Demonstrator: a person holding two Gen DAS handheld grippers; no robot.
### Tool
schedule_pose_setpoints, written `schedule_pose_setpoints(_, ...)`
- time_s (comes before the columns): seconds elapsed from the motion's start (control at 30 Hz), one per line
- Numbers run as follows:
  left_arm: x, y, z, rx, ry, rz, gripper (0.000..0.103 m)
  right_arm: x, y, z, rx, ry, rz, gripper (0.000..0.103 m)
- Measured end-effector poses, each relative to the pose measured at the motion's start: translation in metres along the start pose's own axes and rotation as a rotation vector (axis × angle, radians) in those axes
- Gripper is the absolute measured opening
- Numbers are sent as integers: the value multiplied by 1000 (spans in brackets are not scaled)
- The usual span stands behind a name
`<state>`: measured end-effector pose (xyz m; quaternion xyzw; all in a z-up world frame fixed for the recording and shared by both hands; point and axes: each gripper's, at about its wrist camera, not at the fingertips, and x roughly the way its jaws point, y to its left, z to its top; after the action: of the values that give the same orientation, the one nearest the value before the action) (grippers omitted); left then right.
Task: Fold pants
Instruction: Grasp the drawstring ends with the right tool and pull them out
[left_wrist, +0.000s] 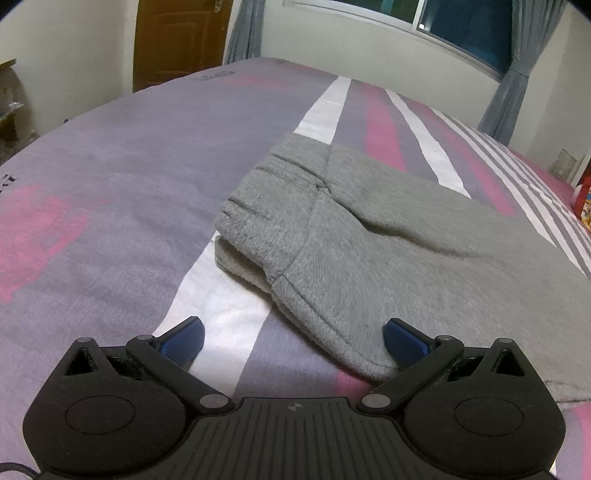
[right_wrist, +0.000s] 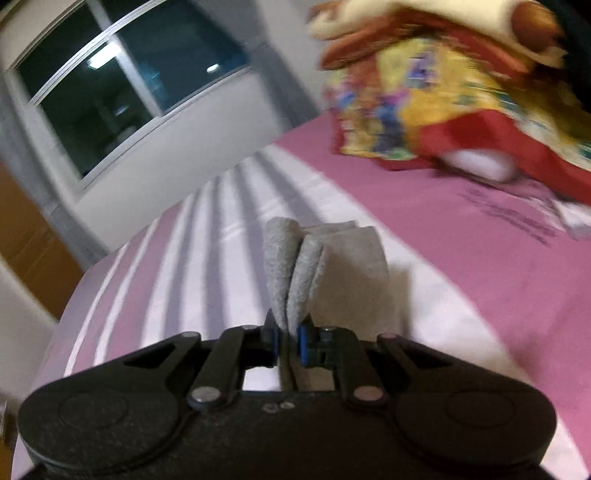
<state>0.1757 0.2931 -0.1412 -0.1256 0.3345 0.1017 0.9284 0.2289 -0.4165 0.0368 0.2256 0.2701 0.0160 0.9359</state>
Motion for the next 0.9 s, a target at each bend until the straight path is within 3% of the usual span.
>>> schedule_pose_setpoints(0.17,-3,1,1,11,19,-11,103,28,81,-23,-192,76,137,10)
schedule_pose_setpoints(0.4,-5,3,-1,12,18,-23,103,64,180,-115,-397,278,372,10)
schedule_pose_setpoints(0.47,-6,4,-2,16,18,-27,103,68,198,-150,-487,332,381,10)
schedule_pose_setpoints(0.57,-7,6,-3,21,17,-35,103,64,202,-183,-565,338,357,10)
schedule_pose_setpoints(0.9,-8,9,-9,20,0,-37,103,38,212,-206,-810,235,360,10)
